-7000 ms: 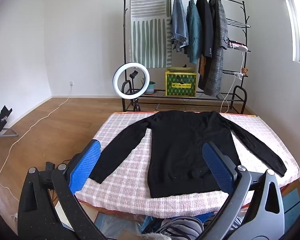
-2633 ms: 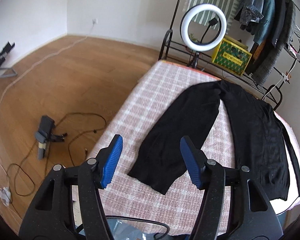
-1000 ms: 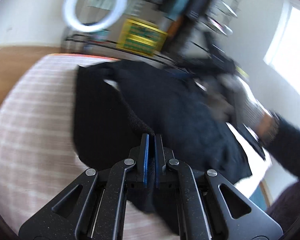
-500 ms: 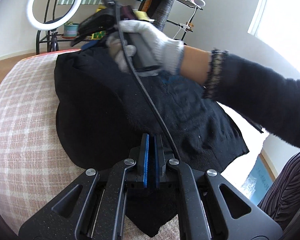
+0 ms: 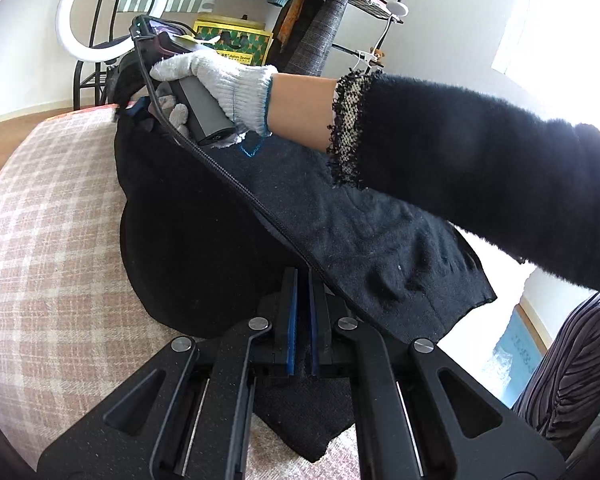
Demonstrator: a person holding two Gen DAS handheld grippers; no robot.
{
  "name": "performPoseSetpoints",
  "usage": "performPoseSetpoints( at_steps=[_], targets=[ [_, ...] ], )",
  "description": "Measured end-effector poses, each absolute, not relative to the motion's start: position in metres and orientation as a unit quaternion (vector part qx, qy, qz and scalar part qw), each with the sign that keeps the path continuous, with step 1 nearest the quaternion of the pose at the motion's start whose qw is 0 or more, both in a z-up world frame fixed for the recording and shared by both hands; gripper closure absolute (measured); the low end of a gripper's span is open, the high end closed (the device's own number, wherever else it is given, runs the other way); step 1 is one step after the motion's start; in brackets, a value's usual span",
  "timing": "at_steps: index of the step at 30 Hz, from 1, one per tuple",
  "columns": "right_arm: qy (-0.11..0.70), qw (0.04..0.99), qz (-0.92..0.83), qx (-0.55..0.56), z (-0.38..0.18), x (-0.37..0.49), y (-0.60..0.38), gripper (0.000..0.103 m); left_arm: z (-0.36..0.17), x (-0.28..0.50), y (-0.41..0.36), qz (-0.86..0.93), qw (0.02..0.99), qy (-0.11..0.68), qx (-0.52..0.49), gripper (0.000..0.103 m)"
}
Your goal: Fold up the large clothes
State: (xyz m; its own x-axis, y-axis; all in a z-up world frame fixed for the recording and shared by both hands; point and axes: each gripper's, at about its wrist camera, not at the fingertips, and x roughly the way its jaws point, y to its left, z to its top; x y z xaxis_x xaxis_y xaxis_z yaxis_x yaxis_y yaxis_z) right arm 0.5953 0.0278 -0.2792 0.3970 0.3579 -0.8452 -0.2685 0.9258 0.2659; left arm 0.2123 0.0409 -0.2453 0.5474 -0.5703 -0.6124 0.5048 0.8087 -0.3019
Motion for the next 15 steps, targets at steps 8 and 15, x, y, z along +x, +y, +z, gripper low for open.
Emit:
performPoseSetpoints(
  at_steps=[8,15],
  targets=[
    [0.483,0.857,0.170,0.061,-0.250,0.595,-0.007,0.101,-0.237,0.199,0.028,-0.305,0.884,0.355,-0.009,0.101],
    [0.452,0.875,0.142,0.094,-0.223,0.581,-0.084,0.101,-0.237,0.188,-0.008,-0.321,0.877,0.353,0.050,0.100]
  ],
)
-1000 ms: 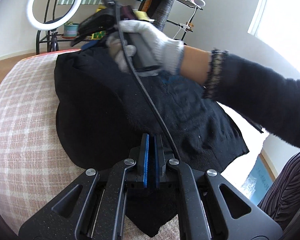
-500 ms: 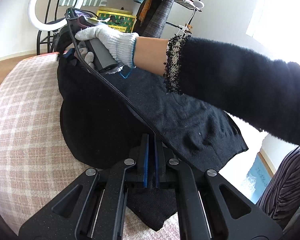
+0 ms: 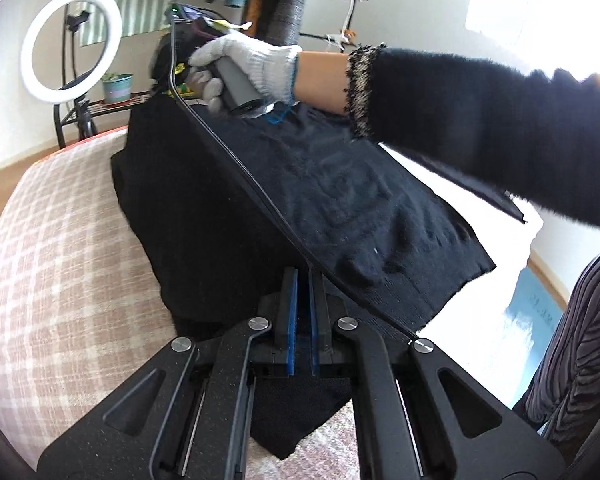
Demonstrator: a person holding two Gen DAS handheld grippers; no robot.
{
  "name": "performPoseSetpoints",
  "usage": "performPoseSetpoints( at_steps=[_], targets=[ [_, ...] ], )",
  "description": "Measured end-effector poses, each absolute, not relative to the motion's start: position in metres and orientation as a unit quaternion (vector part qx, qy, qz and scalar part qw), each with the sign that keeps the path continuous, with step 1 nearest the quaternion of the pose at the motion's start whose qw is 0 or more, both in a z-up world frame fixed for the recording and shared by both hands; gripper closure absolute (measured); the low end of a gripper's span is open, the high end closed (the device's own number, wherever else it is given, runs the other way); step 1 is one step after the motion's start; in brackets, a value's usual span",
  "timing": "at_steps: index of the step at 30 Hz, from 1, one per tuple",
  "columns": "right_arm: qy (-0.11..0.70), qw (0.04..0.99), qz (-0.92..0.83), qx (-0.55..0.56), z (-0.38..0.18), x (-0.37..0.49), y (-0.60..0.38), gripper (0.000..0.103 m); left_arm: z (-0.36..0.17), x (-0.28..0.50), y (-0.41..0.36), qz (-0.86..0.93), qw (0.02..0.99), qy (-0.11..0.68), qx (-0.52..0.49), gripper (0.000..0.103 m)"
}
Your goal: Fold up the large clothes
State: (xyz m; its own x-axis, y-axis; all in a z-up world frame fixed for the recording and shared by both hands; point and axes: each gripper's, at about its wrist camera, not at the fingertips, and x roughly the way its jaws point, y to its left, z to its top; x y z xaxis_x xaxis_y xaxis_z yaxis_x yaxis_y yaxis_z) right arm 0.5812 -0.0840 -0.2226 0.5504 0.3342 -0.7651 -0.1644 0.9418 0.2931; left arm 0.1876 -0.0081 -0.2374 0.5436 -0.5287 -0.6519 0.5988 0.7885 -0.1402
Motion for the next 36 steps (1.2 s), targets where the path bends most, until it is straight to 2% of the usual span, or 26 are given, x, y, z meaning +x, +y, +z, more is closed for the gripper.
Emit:
performPoseSetpoints(
  at_steps=[5,11,13,14,15,22,28,33,35,36],
  targets=[
    [0.475,0.865,0.102,0.122,-0.256,0.571,-0.136,0.101,-0.245,0.181,-0.025,-0.323,0.871,0.361,0.083,0.100],
    [0.509,0.853,0.095,0.069,-0.289,0.564,-0.141,0.100,-0.253,0.169,-0.040,-0.331,0.859,0.372,0.117,0.100],
    [0.508,0.856,0.090,0.046,-0.285,0.562,-0.140,0.090,-0.254,0.163,-0.041,-0.334,0.856,0.375,0.122,0.100],
    [0.509,0.857,0.078,0.029,-0.282,0.560,-0.139,0.082,-0.254,0.159,-0.039,-0.336,0.855,0.375,0.122,0.100],
    [0.504,0.860,0.073,0.012,-0.278,0.557,-0.139,0.081,-0.253,0.155,-0.035,-0.335,0.856,0.375,0.119,0.100],
    [0.466,0.877,0.108,0.034,-0.241,0.507,-0.161,0.081,-0.245,0.143,0.015,-0.285,0.873,0.390,0.063,0.100],
    [0.441,0.884,0.142,0.061,-0.216,0.446,-0.163,0.081,-0.255,0.151,0.062,-0.250,0.870,0.422,-0.049,0.100],
    [0.444,0.869,0.212,0.050,-0.210,0.392,-0.128,0.081,-0.259,0.169,0.063,-0.238,0.872,0.424,-0.056,0.099],
    [0.451,0.862,0.230,0.030,-0.214,0.366,-0.108,0.081,-0.264,0.188,0.060,-0.243,0.864,0.437,-0.066,0.087],
    [0.454,0.859,0.235,0.026,-0.217,0.356,-0.103,0.081,-0.266,0.196,0.058,-0.243,0.861,0.441,-0.068,0.071]
  ],
)
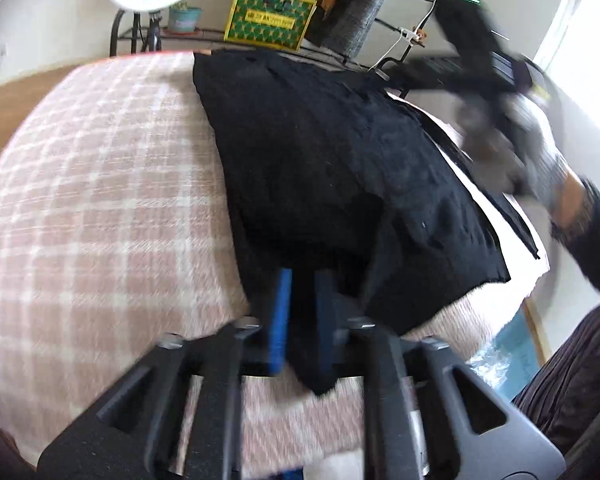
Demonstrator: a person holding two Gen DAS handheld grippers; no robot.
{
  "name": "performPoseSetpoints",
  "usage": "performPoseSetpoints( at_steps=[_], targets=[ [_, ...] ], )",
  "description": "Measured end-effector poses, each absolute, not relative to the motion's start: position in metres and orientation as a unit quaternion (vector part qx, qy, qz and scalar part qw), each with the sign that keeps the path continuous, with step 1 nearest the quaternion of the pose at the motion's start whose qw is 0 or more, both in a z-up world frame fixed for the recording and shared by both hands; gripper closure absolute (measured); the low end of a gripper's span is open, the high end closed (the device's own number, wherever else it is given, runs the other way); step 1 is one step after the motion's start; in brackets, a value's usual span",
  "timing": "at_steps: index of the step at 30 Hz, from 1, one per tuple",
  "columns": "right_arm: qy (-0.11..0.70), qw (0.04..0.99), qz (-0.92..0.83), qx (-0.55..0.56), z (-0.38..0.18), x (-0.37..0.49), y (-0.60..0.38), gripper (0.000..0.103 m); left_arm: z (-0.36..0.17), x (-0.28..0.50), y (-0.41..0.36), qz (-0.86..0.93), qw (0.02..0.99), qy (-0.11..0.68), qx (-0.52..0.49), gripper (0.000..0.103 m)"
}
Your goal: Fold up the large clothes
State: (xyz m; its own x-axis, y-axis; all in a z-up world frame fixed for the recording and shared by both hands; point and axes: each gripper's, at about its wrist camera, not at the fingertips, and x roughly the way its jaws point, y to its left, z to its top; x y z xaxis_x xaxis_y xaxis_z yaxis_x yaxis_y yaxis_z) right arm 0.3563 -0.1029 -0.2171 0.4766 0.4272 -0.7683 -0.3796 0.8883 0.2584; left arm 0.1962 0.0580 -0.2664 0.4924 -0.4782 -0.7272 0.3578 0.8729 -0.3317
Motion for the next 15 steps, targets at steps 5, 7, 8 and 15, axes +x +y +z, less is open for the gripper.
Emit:
performPoseSetpoints(
  at_steps=[5,7,8,15],
  targets=[
    [0.481,0.839,0.253,0.033,-0.236,0.300,-0.088,0.081,-0.276,0.220,0.065,-0.239,0.851,0.456,-0.107,0.064],
    [0.472,0.840,0.269,0.019,-0.238,0.281,-0.079,0.081,-0.279,0.228,0.073,-0.235,0.845,0.461,-0.134,0.064],
    [0.467,0.836,0.287,0.011,-0.240,0.271,-0.069,0.078,-0.278,0.230,0.075,-0.230,0.845,0.462,-0.139,0.064],
    [0.499,0.813,0.297,-0.048,-0.272,0.267,-0.021,0.077,-0.266,0.223,0.094,-0.198,0.849,0.460,-0.169,0.064]
  ],
)
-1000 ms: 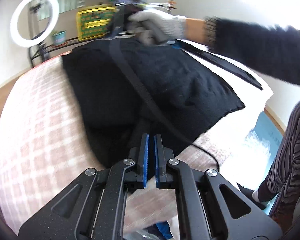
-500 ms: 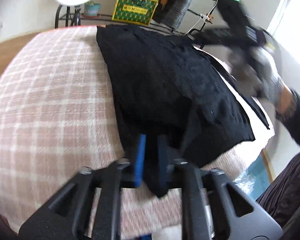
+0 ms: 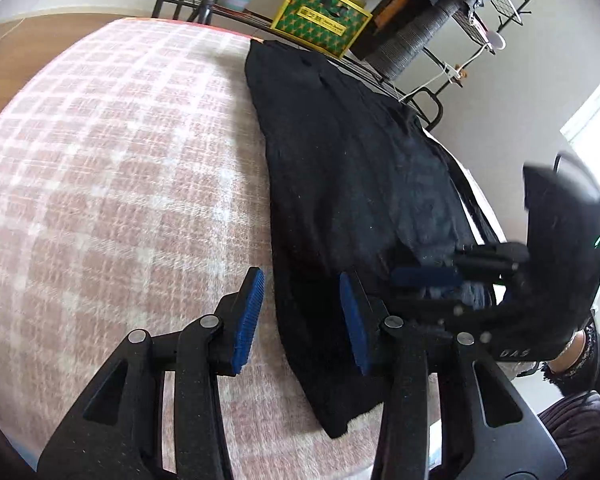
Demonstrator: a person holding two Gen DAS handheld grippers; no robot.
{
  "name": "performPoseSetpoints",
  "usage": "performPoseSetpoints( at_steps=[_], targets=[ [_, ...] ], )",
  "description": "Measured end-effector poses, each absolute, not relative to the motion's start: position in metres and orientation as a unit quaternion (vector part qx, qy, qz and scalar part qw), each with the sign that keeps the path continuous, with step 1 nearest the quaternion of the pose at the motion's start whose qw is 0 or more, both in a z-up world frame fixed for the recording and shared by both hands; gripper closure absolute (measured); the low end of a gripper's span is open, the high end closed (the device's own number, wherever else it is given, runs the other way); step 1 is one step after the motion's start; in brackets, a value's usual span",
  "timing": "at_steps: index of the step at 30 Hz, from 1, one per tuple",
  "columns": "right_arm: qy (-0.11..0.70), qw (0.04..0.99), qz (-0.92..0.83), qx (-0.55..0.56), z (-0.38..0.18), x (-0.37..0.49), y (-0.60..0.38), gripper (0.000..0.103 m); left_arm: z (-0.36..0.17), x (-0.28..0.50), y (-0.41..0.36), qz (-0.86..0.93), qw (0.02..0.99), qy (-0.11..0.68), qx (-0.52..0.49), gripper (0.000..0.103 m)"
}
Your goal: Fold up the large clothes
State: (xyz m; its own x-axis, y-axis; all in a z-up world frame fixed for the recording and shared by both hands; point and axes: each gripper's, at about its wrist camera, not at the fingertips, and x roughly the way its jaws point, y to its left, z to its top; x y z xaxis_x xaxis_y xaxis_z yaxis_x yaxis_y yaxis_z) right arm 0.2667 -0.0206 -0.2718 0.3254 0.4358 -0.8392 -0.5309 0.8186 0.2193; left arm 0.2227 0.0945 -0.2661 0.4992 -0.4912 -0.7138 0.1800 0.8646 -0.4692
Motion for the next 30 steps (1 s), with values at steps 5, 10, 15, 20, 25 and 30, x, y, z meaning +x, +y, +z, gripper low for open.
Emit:
performPoseSetpoints(
  at_steps=[5,10,15,20,25,30],
  targets=[
    [0.523,0.806,0.263,-0.091,-0.278,0.236,-0.049,0.077,-0.258,0.215,0.076,-0.204,0.857,0.457,-0.124,0.064],
    [0.496,0.834,0.238,-0.045,-0.263,0.205,-0.084,0.077,-0.273,0.230,0.048,-0.195,0.851,0.481,-0.078,0.064],
    [0.446,0.848,0.285,-0.013,-0.251,0.197,-0.063,0.058,-0.277,0.236,0.056,-0.173,0.848,0.489,-0.109,0.064],
    [0.426,0.844,0.319,-0.072,-0.257,0.199,-0.005,0.058,-0.264,0.226,0.082,-0.150,0.858,0.474,-0.131,0.064],
    [0.453,0.820,0.316,-0.149,-0.277,0.211,0.031,0.074,-0.257,0.217,0.107,-0.131,0.865,0.464,-0.138,0.064],
    [0.436,0.835,0.313,-0.122,-0.268,0.214,0.013,0.099,-0.256,0.207,0.114,-0.134,0.868,0.456,-0.146,0.064]
  ],
)
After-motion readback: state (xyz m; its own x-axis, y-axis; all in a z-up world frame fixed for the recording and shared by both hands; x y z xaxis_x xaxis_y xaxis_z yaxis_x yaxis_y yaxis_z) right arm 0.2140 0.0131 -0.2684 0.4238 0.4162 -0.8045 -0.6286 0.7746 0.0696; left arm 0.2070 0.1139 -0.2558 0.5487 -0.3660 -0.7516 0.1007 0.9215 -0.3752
